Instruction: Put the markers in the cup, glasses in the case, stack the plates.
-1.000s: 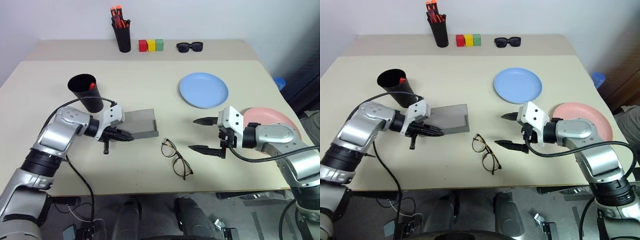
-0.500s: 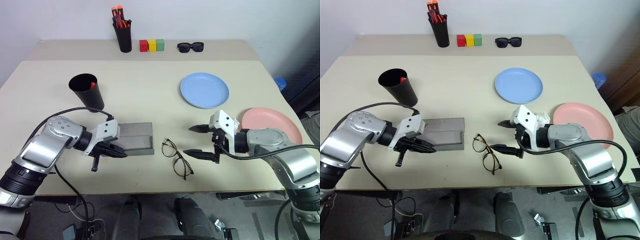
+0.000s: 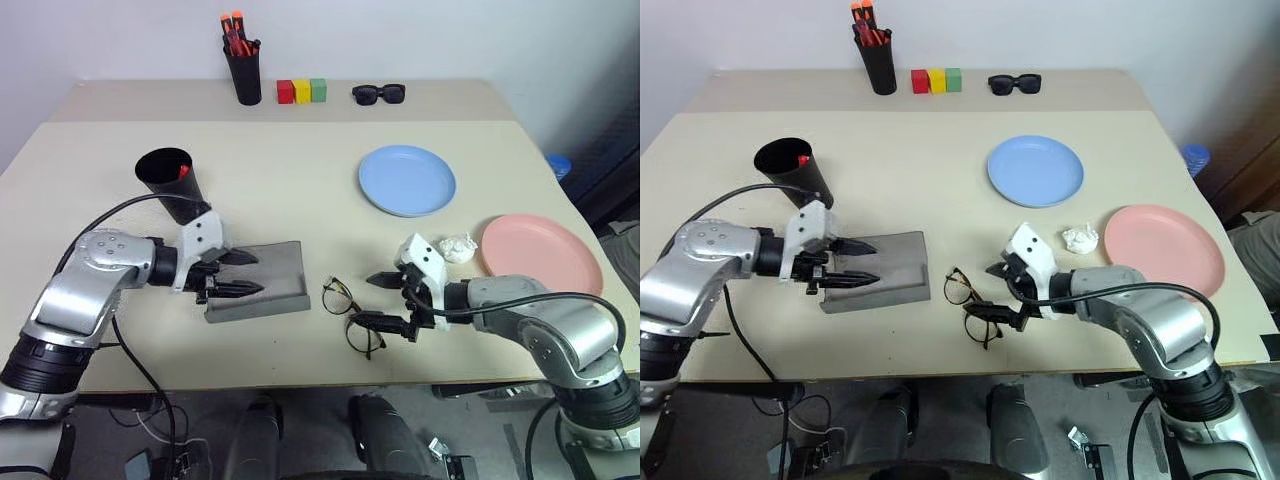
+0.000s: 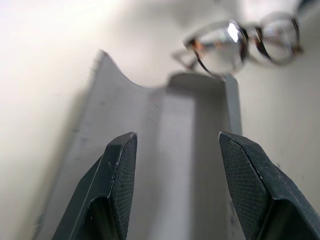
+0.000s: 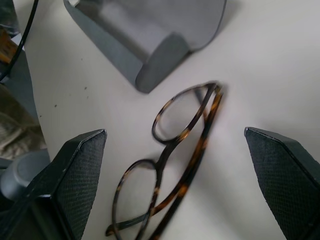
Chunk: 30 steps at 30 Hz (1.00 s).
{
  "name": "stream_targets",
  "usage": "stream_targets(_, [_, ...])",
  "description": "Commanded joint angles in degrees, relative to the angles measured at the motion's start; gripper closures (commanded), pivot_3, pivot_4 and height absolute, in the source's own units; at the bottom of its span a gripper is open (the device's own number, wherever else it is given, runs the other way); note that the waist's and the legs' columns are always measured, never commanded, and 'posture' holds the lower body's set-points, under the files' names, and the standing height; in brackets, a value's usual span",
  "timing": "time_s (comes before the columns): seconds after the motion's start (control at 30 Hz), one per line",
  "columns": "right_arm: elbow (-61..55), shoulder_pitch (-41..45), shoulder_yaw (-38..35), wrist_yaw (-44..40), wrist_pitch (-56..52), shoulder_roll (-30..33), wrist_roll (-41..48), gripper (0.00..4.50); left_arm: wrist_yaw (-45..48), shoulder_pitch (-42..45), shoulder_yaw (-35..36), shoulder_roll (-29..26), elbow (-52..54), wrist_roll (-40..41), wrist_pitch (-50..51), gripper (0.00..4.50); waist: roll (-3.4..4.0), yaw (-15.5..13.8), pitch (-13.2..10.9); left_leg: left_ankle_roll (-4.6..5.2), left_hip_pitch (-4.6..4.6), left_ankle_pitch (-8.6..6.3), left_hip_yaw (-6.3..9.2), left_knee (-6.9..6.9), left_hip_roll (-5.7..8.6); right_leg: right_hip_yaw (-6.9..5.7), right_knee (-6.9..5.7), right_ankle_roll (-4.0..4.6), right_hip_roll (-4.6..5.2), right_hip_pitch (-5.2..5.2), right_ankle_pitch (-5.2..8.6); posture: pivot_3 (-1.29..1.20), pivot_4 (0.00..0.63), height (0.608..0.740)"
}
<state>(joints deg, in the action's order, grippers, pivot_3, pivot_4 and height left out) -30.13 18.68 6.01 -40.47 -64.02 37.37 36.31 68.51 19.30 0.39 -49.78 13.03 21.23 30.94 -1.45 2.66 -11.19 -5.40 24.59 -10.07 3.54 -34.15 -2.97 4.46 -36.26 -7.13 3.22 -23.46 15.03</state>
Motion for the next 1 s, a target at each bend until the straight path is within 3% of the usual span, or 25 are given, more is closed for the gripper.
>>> stream_targets(0.03, [-2.9,0.2,0.5,3.4,-3.3,-1.8,1.3,0.0,-2.0,-7.3,7.2,-0.2,5.9,3.0,-1.9,1.87,0.01,0.0,0.0,0.02,-0.03,-0.01,-0.02,0.02,-0.01,0.01,0.0,0.0,0.0,0.0,0.0,0.0,0.15,0.74])
stream_targets(0.2, [-1.6,0.6,-0.7,6.3,-6.9,-3.9,2.2,0.0,-4.5,-14.8,11.5,0.0,11.4,5.9,-0.4,1.87,-0.04,-0.6,0.0,0.02,-0.04,-0.01,-0.02,-0.12,0.0,0.0,-0.04,0.05,0.01,0.06,0.0,0.0,0.15,0.74])
stream_targets(0.27, [-1.0,1.0,-0.5,6.7,-7.5,-4.4,2.3,0.51,-5.5,-17.2,12.6,0.0,13.2,6.8,0.3,1.84,-0.04,-0.6,0.0,0.01,-0.05,-0.02,-0.04,-0.18,0.0,0.01,0.03,0.12,0.04,0.1,-0.04,0.0,0.15,0.74])
stream_targets(0.33, [-0.3,1.2,-0.3,6.9,-8.0,-4.8,2.4,1.22,-6.3,-18.9,13.0,-0.2,14.0,6.9,0.4,1.84,-0.04,-0.4,0.0,0.01,-0.05,-0.02,-0.09,-0.18,0.0,0.02,0.09,0.17,0.07,0.1,-0.06,0.0,0.15,0.74])
stream_targets(0.53, [0.8,1.5,-0.5,7.5,-8.9,-5.2,2.3,4.43,-8.5,-21.0,13.0,0.5,15.5,7.9,0.6,1.84,-0.03,-0.3,0.0,0.01,-0.05,-0.02,-0.09,-0.08,-0.01,0.01,0.1,0.16,0.06,0.03,-0.06,0.0,0.15,0.74])
stream_targets(0.8, [-1.6,3.6,-1.2,5.5,-7.1,-1.3,3.1,4.48,-11.7,-22.1,15.5,1.8,15.0,9.4,0.3,1.84,-0.04,-0.3,0.1,0.01,-0.07,-0.03,-0.11,-0.1,0.0,0.02,0.11,0.17,0.07,0.05,-0.06,0.0,0.15,0.74])
stream_targets(1.0, [-4.6,12.8,0.7,-2.3,-0.6,4.0,3.6,4.48,-12.8,-29.0,24.0,3.3,12.8,9.2,-2.7,1.84,0.03,0.2,0.0,0.03,-0.07,-0.04,-0.18,-0.03,-0.04,0.07,0.11,0.17,0.04,-0.08,-0.06,0.0,0.15,0.74])
